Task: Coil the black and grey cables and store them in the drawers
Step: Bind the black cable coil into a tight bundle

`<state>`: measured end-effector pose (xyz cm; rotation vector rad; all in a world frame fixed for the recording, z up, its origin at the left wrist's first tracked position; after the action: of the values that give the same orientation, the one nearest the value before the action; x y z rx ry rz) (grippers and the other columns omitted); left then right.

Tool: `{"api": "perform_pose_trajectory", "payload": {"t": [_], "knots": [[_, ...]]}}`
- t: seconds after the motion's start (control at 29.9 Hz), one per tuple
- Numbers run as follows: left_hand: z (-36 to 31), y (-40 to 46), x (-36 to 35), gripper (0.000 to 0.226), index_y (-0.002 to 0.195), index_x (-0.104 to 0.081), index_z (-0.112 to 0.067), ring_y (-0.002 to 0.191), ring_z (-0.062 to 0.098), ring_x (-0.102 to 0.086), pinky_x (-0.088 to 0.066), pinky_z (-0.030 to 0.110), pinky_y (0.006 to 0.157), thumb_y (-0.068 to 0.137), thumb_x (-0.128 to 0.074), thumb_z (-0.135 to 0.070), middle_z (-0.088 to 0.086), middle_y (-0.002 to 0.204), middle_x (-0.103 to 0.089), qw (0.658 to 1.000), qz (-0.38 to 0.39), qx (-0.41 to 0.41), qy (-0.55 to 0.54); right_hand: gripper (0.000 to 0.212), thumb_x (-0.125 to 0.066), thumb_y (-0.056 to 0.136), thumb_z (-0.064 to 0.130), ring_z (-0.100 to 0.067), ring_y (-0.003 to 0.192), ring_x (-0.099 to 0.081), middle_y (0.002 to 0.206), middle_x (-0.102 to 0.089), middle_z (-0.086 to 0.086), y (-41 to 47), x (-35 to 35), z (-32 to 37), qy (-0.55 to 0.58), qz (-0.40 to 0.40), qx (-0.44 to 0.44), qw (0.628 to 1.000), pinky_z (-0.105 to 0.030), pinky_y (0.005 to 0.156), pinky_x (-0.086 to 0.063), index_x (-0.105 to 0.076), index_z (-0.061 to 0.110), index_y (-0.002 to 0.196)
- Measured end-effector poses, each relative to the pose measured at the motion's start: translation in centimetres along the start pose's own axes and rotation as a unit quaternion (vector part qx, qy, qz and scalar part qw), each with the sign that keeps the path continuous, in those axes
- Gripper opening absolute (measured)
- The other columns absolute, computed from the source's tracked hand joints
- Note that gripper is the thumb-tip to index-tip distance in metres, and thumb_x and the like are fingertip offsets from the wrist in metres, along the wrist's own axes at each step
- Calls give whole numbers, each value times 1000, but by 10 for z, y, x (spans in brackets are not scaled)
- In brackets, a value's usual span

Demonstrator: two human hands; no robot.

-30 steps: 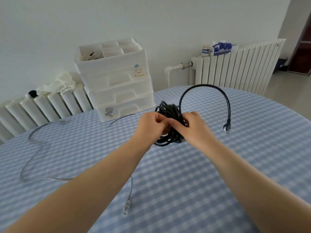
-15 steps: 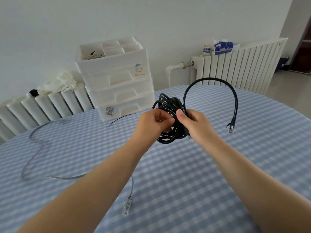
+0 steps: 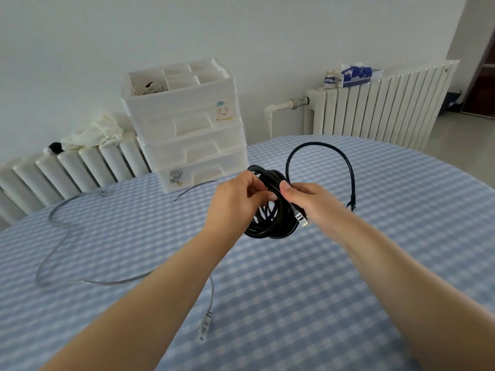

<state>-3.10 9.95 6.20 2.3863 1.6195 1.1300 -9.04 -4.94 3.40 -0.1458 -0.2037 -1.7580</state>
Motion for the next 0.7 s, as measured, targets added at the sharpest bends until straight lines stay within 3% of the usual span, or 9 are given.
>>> {"api": "perform_pose_trajectory", "payload": {"t": [0.1, 0.2, 0.23, 0.3, 0.4, 0.53, 0.6, 0.7], "knots": [[1, -3, 1, 18, 78, -62, -14, 68, 10, -52, -44, 23, 63, 82, -73, -27, -9, 73, -61, 986, -48, -136, 82, 33, -48, 96, 47, -9, 101, -67, 100, -74, 5, 3, -3, -4, 4, -23, -16, 1000, -27, 93, -46, -69, 22, 100], [3, -9, 5, 20, 78, -62, -8, 78, 4, -44, -37, 16, 73, 87, -67, -25, -8, 81, -55, 941, -149, -290, 93, 36, -46, 97, 48, -14, 99, -68, 100, -74, 2, 8, -3, -12, 1, -53, -30, 998, -39, 99, -47, -68, 19, 103], [10, -6, 10, 21, 79, -60, -8, 80, 6, -45, -38, 18, 75, 89, -64, -26, -8, 82, -55, 942, -178, -278, 67, 37, -46, 97, 49, -15, 100, -67, 103, -73, 1, 9, -1, -14, 4, -66, -38, 997, -42, 101, -47, -66, 19, 104], [38, 12, 22, 17, 84, -57, -14, 82, 14, -50, -45, 29, 74, 92, -60, -29, -12, 81, -53, 965, -220, -138, 30, 40, -46, 96, 53, -17, 103, -66, 107, -71, -2, 10, 2, -17, 8, -87, -53, 995, -44, 102, -45, -64, 19, 105], [109, 48, 38, 16, 98, -62, -12, 103, 23, -52, -45, 38, 87, 94, -56, -27, 2, 101, -64, 971, -168, 80, 152, 42, -46, 95, 53, -22, 106, -64, 112, -69, -9, 11, 0, -20, 2, -112, -63, 992, -45, 101, -45, -64, 17, 105], [162, 76, 39, 41, 133, -49, -9, 130, 32, -35, -35, 45, 102, 97, -48, -28, 13, 136, -49, 929, 11, 163, 331, 47, -44, 97, 50, -35, 112, -60, 119, -63, -22, 9, -10, -24, -2, -113, -78, 990, -50, 101, -45, -62, 7, 105], [170, 82, 35, 46, 135, -43, -7, 130, 34, -33, -35, 47, 102, 98, -44, -34, 14, 139, -43, 907, 59, 175, 378, 49, -43, 98, 49, -35, 113, -59, 120, -62, -22, 9, -13, -26, 0, -115, -78, 990, -49, 100, -45, -61, 5, 109], [178, 89, 30, 48, 132, -42, -4, 127, 35, -35, -36, 48, 100, 99, -39, -39, 16, 137, -41, 895, 86, 190, 395, 41, -43, 99, 48, -26, 110, -62, 116, -66, -16, 11, -10, -30, 13, -125, -73, 989, -36, 93, -50, -64, 13, 105]]}}
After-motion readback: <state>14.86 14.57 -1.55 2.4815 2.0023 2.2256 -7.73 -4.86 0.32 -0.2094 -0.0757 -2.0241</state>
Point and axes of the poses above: each hand's wrist, its own y-axis towards the middle knuckle, its own x-axis out of the back of the hand, z = x × y, the point moved 3 cm from there along y, towards the middle knuckle
